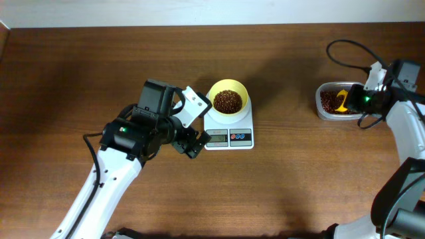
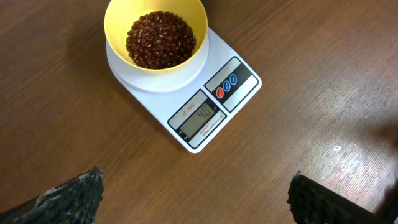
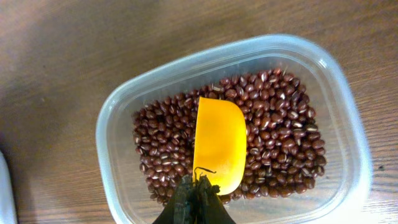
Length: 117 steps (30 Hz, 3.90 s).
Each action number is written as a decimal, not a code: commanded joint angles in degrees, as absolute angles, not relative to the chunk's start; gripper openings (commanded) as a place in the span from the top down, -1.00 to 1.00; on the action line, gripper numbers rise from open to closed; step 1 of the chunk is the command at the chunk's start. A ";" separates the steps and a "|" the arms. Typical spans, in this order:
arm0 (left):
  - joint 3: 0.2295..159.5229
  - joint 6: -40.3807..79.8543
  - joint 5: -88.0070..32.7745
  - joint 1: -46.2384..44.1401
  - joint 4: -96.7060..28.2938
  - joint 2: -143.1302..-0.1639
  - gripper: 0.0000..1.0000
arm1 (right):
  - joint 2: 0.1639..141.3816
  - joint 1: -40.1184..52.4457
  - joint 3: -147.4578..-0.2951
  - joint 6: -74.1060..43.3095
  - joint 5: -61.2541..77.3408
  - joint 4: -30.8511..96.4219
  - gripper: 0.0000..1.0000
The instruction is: Scoop item into bowl and weigh 50g on scale
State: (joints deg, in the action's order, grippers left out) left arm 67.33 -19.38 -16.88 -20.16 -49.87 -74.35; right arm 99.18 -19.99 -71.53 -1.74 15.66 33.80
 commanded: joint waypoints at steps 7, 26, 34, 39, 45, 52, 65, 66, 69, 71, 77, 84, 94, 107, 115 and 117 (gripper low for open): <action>67.13 -20.27 -16.69 -20.08 -49.74 -73.43 -0.97 | 96.79 -20.34 -76.84 -1.98 16.51 36.62 0.92; 67.13 -20.27 -16.69 -20.08 -49.71 -73.43 -0.97 | 96.86 -24.21 -76.79 -1.96 33.98 40.34 0.91; 67.13 -20.27 -16.69 -20.08 -49.71 -73.43 -0.97 | 96.86 -28.03 -76.79 -1.76 44.10 40.32 0.90; 67.13 -20.27 -16.69 -20.08 -49.71 -73.43 -0.97 | 96.86 -30.41 -76.79 -1.78 52.23 40.32 0.90; 67.13 -20.27 -16.69 -20.08 -49.71 -73.43 -0.97 | 96.86 -30.04 -76.79 -3.07 59.33 40.10 0.92; 67.13 -20.27 -16.69 -20.08 -49.71 -73.43 -0.97 | 96.86 -22.72 -76.79 -6.55 59.33 36.14 0.92; 67.13 -20.27 -16.69 -20.08 -49.71 -73.43 -0.97 | 96.86 -4.43 -76.79 -24.64 53.80 24.08 0.92; 67.13 -20.27 -16.69 -20.08 -49.74 -73.43 -0.97 | 96.86 -3.46 -76.79 -25.85 52.80 23.51 0.92; 67.13 -20.27 -16.69 -20.08 -49.71 -73.43 -0.97 | 96.90 0.58 -76.79 -26.02 49.32 21.10 0.92; 67.13 -20.27 -16.69 -20.08 -49.71 -73.43 -0.97 | 96.90 2.98 -76.79 -26.02 45.58 21.06 0.92; 67.13 -20.27 -16.69 -20.08 -49.74 -73.43 -0.97 | 96.90 9.58 -76.79 -25.74 37.17 20.08 0.92; 67.13 -20.27 -16.69 -20.08 -49.71 -73.43 -0.97 | 96.90 13.89 -76.79 -11.77 33.34 19.25 0.92; 67.13 -20.27 -16.69 -20.08 -49.71 -73.43 -0.97 | 96.90 13.87 -76.42 6.52 29.06 25.56 0.92; 67.13 -20.27 -16.69 -20.08 -49.74 -73.43 -0.97 | 97.34 13.87 -76.40 23.81 29.47 25.56 0.92; 67.13 -20.27 -16.71 -20.08 -49.71 -73.43 -0.97 | 99.68 13.87 -76.40 25.74 31.70 23.73 0.92; 67.13 -20.27 -16.69 -20.08 -49.74 -73.43 -0.97 | 99.70 13.87 -76.40 25.76 31.70 23.31 0.92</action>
State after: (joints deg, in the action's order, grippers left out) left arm 67.31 -19.38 -16.88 -20.16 -49.87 -74.35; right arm 99.29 13.61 -75.77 24.51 30.22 23.79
